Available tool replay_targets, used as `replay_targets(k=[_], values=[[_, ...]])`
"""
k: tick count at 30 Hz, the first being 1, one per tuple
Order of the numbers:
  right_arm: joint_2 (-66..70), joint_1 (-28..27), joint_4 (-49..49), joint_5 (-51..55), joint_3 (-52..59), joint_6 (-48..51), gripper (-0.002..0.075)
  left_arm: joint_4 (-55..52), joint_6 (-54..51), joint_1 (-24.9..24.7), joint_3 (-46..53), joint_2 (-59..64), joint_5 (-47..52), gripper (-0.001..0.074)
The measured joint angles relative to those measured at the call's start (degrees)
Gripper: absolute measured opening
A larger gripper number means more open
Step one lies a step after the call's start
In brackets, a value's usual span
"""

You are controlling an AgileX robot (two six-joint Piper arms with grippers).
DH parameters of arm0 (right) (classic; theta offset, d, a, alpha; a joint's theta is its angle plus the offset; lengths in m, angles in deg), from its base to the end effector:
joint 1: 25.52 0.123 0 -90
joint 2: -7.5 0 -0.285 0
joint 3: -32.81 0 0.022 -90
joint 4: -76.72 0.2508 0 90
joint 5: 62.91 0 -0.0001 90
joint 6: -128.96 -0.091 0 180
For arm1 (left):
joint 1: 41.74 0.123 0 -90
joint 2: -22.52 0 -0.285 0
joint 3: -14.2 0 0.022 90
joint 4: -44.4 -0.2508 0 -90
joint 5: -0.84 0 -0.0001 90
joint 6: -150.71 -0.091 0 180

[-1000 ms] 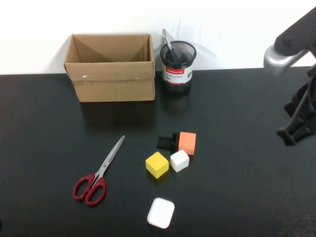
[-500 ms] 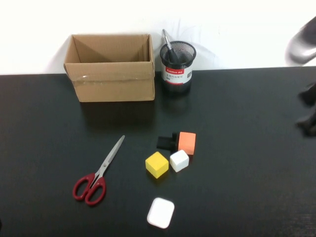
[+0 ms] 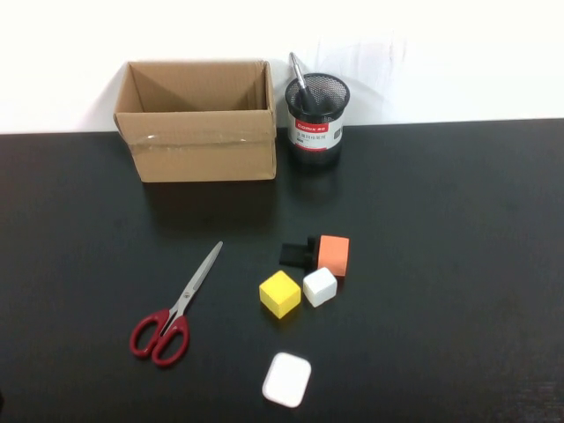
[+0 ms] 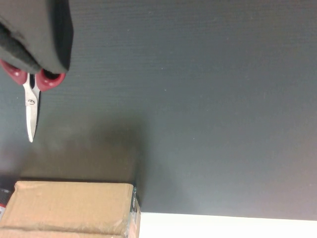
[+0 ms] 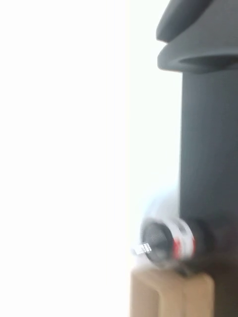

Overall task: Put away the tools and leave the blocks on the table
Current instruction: Pick up the scissors from the table

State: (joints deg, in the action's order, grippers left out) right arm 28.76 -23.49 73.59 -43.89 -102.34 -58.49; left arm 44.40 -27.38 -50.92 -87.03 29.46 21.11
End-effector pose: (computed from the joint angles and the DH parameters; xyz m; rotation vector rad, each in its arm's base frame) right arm 0.0455 0.0000 0.3557 0.0463 1.4851 0.0788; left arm 0.0523 -0.0085 0.1730 0.1174 1.8481 -0.1349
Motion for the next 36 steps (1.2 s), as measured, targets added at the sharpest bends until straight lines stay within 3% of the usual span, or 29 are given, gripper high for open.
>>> replay_targets(k=[8,17,36], values=[[-15.1,-6.7,-0.1,-0.1,19.2,-1.2,-0.0007,0.0,0.0,0.0,0.0,0.0,0.0,-0.0004],[-15.3,-7.2,-0.1,0.6,33.8,-1.2,-0.0007,0.4,0.0,0.0,0.0,0.0,0.0,-0.0004],[-15.3,-7.2,-0.9,0.1,34.0,-1.4,-0.0007,0.0,0.0,0.0,0.0,0.0,0.0,-0.0004]])
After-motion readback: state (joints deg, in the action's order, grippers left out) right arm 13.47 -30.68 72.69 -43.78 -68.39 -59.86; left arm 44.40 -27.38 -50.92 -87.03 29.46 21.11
